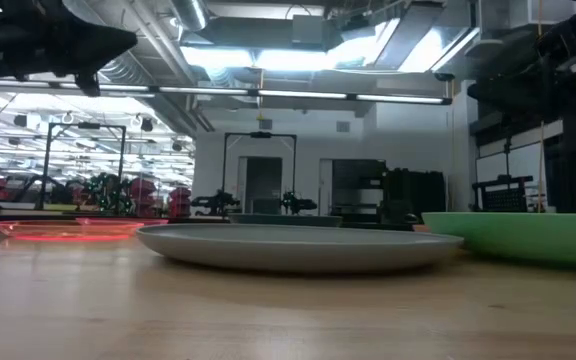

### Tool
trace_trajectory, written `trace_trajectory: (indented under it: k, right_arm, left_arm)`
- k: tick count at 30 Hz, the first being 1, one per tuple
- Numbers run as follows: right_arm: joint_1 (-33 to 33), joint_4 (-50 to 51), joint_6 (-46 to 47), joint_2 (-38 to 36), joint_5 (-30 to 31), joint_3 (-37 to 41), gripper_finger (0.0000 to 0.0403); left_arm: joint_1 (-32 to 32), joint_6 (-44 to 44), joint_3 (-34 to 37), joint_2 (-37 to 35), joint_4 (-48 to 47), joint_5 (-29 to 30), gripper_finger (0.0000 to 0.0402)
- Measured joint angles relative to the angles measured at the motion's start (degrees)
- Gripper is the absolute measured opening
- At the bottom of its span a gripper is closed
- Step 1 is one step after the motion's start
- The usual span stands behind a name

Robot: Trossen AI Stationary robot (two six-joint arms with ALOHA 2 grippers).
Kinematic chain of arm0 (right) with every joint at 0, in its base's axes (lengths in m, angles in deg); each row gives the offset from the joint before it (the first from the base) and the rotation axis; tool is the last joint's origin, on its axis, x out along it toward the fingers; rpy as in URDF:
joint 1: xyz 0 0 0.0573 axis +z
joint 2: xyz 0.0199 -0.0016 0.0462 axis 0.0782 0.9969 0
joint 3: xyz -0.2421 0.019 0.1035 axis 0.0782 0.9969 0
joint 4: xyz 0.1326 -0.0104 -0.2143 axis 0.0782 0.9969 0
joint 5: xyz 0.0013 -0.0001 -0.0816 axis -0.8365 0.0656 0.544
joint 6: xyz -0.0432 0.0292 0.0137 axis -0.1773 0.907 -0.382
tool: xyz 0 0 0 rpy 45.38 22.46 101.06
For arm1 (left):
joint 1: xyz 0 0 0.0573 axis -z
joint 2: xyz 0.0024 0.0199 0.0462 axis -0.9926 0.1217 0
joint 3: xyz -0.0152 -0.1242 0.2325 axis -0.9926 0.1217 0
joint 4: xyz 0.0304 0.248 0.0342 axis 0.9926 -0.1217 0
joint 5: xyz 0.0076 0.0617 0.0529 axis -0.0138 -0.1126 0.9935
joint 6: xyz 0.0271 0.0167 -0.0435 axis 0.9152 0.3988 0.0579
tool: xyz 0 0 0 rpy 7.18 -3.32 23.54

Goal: Stack plastic plates
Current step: Stack the green plate on top of the gray plate

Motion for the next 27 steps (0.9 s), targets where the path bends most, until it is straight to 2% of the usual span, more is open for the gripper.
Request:
trace_trajectory:
  k: [3,7,10,15,19,22,27]
  right_arm:
    - [-0.08,-2.02,-0.08,1.23,3.98,-0.44,0.0001]
    - [-0.08,-1.39,-0.17,7.11,5.48,-4.34,0.0001]
    - [-0.08,-1.08,-0.14,13.80,7.24,-7.44,0.0001]
    - [-0.09,1.19,-0.13,27.63,9.02,-13.88,0.0001]
    - [-0.07,3.58,2.01,36.67,13.97,-19.12,0.0005]
    - [-0.07,10.35,3.91,41.99,13.03,-23.53,0.0031]
    - [-0.07,28.89,9.05,48.97,8.59,-32.71,0.0119]
  left_arm:
    - [-1.80,4.44,0.00,2.38,6.43,-0.53,0.0000]
    - [-5.01,7.21,-0.10,7.30,14.97,-0.66,0.0000]
    - [-7.47,6.49,-0.82,10.89,17.71,-2.07,0.0000]
    - [-11.19,5.32,-2.81,17.30,21.19,-9.54,0.0000]
    - [-12.05,5.02,-3.71,20.92,20.82,-12.79,0.0000]
    - [-12.01,4.90,-3.82,22.49,20.69,-12.63,0.0000]
    - [-12.01,4.88,-3.85,23.16,20.67,-12.63,0.0000]
